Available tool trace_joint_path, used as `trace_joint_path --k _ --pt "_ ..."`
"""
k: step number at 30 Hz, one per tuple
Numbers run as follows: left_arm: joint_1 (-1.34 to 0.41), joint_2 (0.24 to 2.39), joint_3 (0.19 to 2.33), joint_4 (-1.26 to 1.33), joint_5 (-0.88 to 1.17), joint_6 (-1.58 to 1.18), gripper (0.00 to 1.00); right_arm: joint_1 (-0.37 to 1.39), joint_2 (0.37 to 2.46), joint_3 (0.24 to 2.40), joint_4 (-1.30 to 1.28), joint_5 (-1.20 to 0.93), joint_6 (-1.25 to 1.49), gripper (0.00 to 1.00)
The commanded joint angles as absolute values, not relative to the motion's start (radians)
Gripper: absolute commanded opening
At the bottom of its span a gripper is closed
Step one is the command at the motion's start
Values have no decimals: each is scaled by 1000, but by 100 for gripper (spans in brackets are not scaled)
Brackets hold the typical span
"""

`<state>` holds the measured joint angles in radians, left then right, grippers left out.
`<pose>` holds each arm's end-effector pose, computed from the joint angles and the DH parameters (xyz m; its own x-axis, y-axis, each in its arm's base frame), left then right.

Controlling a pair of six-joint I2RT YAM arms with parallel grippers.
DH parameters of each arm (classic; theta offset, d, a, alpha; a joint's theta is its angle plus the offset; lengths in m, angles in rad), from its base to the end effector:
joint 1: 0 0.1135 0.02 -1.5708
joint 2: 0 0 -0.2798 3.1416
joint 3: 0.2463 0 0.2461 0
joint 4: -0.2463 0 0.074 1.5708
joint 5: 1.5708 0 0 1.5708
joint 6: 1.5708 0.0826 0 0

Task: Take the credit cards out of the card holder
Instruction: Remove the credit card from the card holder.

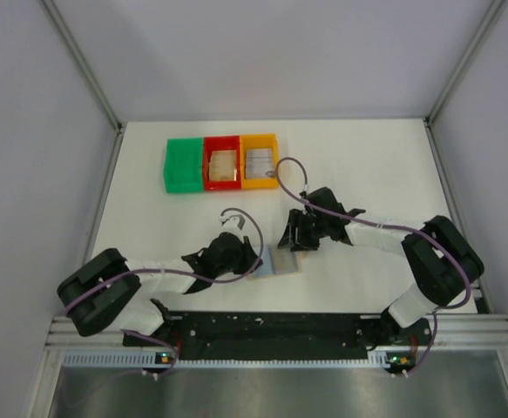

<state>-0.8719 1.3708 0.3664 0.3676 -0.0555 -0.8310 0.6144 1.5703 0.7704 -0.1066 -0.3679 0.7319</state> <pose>0.1765 -0.2029 0.1255 -0.8013 -0.1928 -0.5664 0.2134 0.7923 -0.5716 0.2463 0.2101 0.1450 -0.9591 0.0865 -0.2694 -0.1050 0.7754 0.6227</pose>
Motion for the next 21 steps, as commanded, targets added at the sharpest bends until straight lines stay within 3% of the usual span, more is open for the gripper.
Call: trace_joint_path --k 1,12,21 --pt "-867 1374 347 364 -48 -831 18 621 1534 781 -120 -354 706 52" --pt "-867 1378 345 374 -37 -833 18 649 1572 788 -106 -377 692 51" --pt "-867 1364 344 383 -26 -830 20 650 1552 821 -140 -364 676 37"
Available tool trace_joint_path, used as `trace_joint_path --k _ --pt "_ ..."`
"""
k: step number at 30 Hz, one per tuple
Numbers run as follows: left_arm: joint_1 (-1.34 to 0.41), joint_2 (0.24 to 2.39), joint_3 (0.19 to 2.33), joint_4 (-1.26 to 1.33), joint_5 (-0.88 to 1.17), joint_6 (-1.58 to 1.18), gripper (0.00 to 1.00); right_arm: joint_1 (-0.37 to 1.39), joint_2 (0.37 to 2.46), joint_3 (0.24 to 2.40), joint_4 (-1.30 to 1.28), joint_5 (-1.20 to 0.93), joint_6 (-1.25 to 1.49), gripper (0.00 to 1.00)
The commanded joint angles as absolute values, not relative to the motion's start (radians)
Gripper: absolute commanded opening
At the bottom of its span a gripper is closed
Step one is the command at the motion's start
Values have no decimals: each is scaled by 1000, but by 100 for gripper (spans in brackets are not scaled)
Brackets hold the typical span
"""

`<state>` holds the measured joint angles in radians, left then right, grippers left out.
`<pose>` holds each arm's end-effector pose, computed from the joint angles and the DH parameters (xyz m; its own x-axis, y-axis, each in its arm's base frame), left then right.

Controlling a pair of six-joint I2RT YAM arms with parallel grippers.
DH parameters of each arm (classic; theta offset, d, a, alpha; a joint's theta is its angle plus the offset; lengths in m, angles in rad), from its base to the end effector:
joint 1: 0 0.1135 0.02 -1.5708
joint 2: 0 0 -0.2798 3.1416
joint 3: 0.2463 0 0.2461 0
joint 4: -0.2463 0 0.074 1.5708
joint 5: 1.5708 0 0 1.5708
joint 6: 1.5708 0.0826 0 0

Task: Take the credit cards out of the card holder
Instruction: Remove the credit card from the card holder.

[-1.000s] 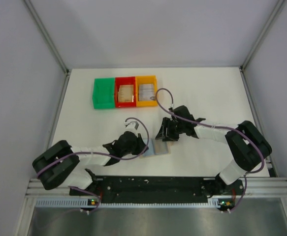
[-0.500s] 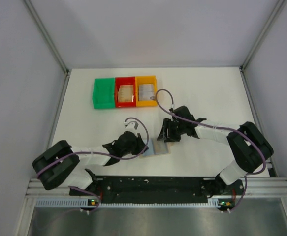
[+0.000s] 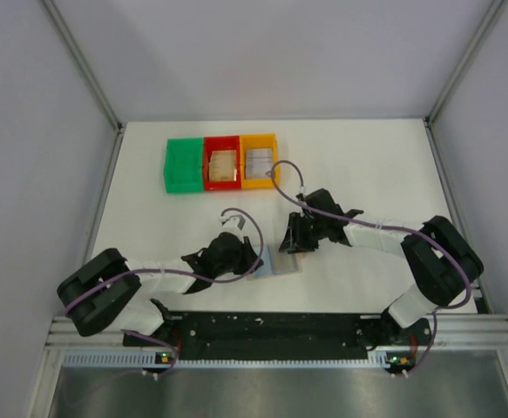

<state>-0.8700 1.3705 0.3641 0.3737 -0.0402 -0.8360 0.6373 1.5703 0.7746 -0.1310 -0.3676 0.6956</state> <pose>0.1759 -0.2034 0.1256 -0.8068 -0.1934 -0.5583 0.2151 0.7839 -0.5824 0.2399 0.2145 0.1440 -0.9604 0.0331 -0.2768 -0.1475 0.7821 0.6054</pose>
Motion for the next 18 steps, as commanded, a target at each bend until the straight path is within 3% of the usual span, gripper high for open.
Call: trace_joint_path --k 1,18 --pt "-867 1364 344 383 -26 -831 21 650 1560 819 -140 -361 678 38" --pt "-867 1332 319 436 -6 -838 41 676 1649 798 26 -439 750 37"
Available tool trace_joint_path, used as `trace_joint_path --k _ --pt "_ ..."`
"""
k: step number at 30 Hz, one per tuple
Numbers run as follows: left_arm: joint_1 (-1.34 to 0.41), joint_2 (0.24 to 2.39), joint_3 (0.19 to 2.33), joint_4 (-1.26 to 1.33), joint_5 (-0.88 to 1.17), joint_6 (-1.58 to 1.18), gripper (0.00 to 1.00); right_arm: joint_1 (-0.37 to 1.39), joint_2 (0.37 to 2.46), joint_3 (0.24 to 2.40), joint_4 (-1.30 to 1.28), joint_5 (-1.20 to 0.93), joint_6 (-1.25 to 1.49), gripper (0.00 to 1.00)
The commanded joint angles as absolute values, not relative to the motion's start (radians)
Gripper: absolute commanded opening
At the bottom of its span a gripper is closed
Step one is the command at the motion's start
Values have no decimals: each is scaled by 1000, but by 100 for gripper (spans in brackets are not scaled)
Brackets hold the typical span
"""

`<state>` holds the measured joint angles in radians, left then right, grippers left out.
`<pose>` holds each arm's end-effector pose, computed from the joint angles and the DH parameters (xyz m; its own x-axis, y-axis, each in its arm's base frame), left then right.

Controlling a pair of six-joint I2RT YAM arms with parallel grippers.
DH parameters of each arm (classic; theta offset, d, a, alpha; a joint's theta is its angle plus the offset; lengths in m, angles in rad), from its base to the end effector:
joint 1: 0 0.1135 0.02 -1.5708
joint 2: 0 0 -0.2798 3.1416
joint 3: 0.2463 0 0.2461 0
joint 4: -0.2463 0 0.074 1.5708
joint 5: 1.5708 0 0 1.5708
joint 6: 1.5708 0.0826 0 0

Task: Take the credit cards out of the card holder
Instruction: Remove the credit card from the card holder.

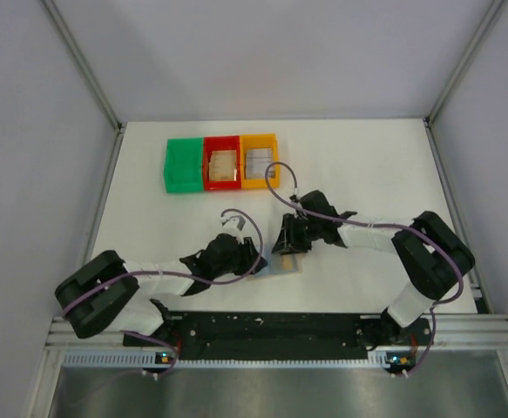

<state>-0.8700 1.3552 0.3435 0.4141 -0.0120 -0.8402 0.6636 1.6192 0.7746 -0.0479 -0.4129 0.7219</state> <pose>0.1730 -0.2035 0.1282 -0.8066 -0.1989 -0.5567 0.2355 0.7556 -0.6112 0.2402 0.2299 0.1378 -0.9643 0.0144 -0.2645 -0.1670 0.7421 0.6491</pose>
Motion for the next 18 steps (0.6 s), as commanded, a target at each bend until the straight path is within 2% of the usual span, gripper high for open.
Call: trace_joint_path --k 1,7,9,14,18 --pt "-867 1321 313 439 -5 -841 44 676 1655 799 32 -446 758 37" --pt "-864 1258 295 434 -5 -842 73 692 1689 801 86 -474 788 37" --pt "-864 1238 290 425 -11 -839 78 696 1695 801 100 -482 796 37" --pt "-864 1229 298 394 -8 -831 74 698 1703 810 117 -491 813 36" --pt "-867 1261 327 344 -5 -824 62 698 1713 821 114 -495 824 34"
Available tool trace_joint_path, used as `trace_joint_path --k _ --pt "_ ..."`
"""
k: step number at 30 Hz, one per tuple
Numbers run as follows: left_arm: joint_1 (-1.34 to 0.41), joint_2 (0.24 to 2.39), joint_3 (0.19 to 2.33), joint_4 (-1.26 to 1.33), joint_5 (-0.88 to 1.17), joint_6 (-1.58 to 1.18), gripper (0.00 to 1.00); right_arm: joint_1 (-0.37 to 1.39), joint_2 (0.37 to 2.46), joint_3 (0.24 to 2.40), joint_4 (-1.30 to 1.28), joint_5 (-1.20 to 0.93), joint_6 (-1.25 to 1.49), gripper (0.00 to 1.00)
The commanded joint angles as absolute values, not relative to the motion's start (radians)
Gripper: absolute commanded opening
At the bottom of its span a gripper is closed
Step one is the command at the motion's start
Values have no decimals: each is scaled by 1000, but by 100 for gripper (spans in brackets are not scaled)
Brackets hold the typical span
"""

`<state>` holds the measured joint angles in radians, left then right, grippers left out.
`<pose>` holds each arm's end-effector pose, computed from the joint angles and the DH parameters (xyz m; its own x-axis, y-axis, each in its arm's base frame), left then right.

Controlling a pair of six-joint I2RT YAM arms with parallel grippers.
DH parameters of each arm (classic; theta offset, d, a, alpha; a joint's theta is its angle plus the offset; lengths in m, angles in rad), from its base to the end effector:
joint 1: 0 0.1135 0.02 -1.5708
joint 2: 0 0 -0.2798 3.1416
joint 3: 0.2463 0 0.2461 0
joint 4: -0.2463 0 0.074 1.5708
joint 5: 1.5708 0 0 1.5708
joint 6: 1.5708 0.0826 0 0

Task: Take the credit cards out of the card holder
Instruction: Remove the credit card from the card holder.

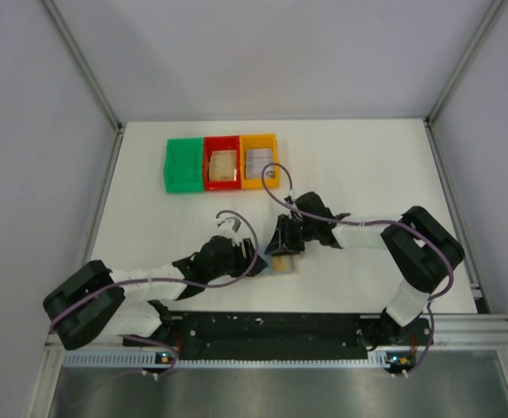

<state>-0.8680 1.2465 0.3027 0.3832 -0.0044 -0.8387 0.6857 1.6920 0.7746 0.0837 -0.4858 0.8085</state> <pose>0.1632 -0.1921 0.1374 -0.7954 -0.2117 -0.5679 0.2528 0.7357 -0.6284 0.2429 0.2486 0.1293 -0.9764 0.0275 -0.2141 -0.1400 0.6745 0.7249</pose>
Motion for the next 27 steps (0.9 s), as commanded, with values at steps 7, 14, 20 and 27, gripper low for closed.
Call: trace_joint_path --k 7,14,20,27 --pt "-902 1292 385 296 -8 -801 62 701 1721 824 98 -485 828 33" --pt "-917 1390 485 161 -58 -813 61 706 1724 825 94 -479 830 33" --pt "-917 1397 489 92 -100 -831 19 706 1695 825 95 -482 827 33" --pt "-914 1391 472 72 -123 -851 6 689 1637 813 89 -445 822 33"
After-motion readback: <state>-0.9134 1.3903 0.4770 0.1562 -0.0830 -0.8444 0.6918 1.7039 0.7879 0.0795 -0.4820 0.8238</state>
